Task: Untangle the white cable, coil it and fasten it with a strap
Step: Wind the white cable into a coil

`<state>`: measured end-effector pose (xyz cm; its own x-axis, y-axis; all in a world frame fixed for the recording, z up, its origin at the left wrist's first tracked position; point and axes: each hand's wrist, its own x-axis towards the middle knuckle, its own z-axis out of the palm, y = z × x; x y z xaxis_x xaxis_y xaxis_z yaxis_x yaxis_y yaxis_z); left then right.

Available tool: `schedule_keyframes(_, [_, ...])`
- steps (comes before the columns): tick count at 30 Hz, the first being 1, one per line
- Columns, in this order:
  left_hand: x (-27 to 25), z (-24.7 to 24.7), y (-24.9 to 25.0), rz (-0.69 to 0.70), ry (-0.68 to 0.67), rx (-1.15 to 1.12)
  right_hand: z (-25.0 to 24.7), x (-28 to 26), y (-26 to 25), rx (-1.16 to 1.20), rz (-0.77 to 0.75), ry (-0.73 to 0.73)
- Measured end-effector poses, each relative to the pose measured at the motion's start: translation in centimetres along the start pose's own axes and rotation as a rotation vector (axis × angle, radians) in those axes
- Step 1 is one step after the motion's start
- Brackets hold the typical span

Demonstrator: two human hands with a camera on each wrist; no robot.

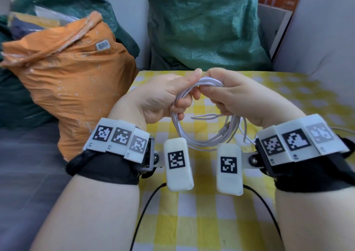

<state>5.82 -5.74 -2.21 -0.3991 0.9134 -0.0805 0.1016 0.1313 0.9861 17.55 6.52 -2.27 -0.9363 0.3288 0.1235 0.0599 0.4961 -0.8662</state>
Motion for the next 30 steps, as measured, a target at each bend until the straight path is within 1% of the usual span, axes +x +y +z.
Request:
schedule_keyframes(2, [0.1,0.1,0.1,0.009,0.008,-0.026,0.1,0.1,-0.1,0.011,-0.011,0.018])
schedule_keyframes(6, [0.5,-0.1,0.2,0.046,0.063,-0.167,0.0,0.3,0.1,-0.027,-0.037,0.118])
schedule_keyframes(10, [0.7,-0.6,0.2,0.071,0.118,-0.302,-0.6,0.4,0.6,0.025,-0.025,0.168])
schedule_keyframes(15, [1.0,-0.9,0.1,0.078,0.177,-0.472,-0.7,0.8,1.4,0.043,0.048,0.174])
schedule_keyframes(18, [1.0,-1.3,0.1,0.111,0.211,-0.59,-0.6,0.8,1.6,0.082,0.11,0.131])
schedule_keyframes(20, [1.1,-1.3,0.1,0.126,0.233,-0.636,-0.4,0.8,1.7,0.099,0.125,0.119])
schedule_keyframes(25, [1.2,-1.3,0.2,0.158,0.227,-0.728,-0.5,0.8,1.7,0.206,0.131,0.138])
schedule_keyframes(28, [1.3,-1.3,0.1,0.135,0.195,-0.735,-0.3,0.9,1.8,0.216,0.108,0.161])
schedule_keyframes(30, [1.3,-1.4,0.0,0.111,0.176,-0.729,-0.1,0.9,1.6,0.281,0.099,0.184])
